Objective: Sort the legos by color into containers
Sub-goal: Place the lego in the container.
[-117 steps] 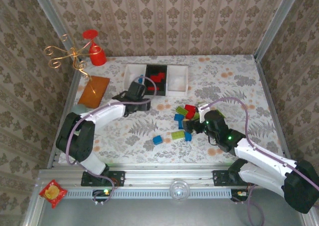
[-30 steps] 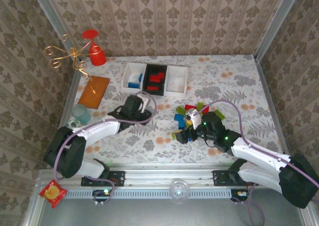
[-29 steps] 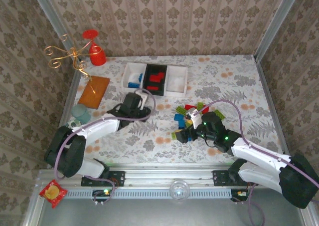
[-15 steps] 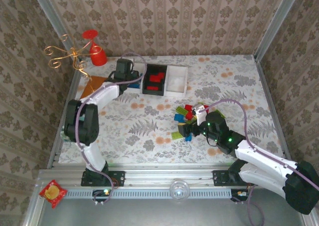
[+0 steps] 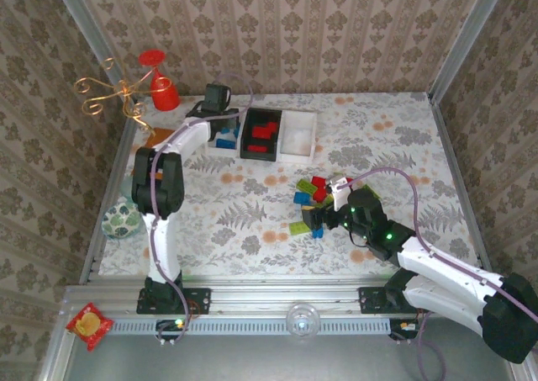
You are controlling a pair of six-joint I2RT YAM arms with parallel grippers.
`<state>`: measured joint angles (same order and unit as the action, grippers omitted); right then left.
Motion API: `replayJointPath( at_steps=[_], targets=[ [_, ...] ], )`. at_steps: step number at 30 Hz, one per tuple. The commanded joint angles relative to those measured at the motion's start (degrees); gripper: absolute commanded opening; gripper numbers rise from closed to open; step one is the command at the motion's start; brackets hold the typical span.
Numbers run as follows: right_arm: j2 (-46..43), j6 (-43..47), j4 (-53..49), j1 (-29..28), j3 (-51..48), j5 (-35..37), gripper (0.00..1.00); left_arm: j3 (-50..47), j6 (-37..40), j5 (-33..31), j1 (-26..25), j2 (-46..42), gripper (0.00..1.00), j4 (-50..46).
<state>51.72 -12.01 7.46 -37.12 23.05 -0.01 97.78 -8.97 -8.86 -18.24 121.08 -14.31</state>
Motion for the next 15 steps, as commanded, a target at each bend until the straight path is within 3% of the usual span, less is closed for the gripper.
replayJointPath(
  at_steps=[1,8,15],
  targets=[
    [1.1,-2.4,-1.5,0.0,0.3,3.8,1.0,-4.6,-1.2,3.0,-0.7,-8.3,0.61,-0.7],
    [3.5,-9.2,-14.2,-0.1,5.0,10.0,0.97,-29.8,-4.8,10.6,-8.9,-28.4,0.64,9.7],
    [2.5,-11.9,-24.0,-0.5,7.6,12.7,0.86,-45.1,-7.1,15.1,-17.6,-37.4,0.65,11.7]
  ],
)
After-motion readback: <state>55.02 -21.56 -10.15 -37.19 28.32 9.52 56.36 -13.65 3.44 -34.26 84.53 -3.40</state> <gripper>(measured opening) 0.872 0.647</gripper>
